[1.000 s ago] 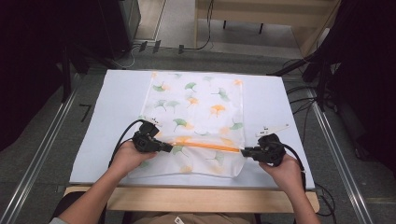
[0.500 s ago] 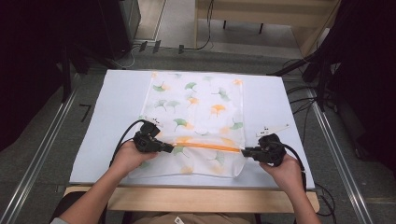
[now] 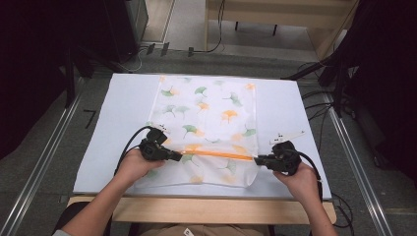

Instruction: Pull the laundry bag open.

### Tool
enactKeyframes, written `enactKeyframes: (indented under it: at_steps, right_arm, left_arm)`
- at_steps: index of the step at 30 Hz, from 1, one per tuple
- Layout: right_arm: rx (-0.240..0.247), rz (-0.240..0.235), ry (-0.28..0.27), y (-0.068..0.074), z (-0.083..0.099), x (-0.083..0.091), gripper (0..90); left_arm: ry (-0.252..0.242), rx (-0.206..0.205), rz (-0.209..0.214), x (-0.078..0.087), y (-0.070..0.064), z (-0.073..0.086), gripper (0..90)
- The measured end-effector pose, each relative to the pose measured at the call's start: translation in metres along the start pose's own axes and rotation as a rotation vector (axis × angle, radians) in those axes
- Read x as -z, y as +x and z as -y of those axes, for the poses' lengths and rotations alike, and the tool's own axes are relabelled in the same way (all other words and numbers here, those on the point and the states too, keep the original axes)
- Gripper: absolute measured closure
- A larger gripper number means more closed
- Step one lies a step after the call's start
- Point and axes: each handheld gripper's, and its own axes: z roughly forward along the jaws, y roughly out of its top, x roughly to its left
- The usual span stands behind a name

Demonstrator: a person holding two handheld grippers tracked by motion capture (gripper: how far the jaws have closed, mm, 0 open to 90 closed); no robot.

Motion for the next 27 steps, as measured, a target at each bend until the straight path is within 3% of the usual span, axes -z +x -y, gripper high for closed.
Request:
enactKeyframes:
  at_steps: [3, 17, 27]
  right_arm:
    - [0.004, -0.001, -0.001, 0.000, 0.000, 0.000, 85.5]
    - [0.001, -0.008, 0.006, 0.000, 0.000, -0.002, 85.4]
    - [0.001, 0.000, 0.011, -0.001, 0.000, -0.003, 85.4]
  left_arm:
    - [0.008, -0.007, -0.008, 0.001, 0.001, 0.001, 90.0]
    - [-0.022, 0.049, -0.038, 0.033, 0.020, 0.024, 90.0]
    - [-0.012, 0.041, -0.044, 0.031, 0.019, 0.023, 90.0]
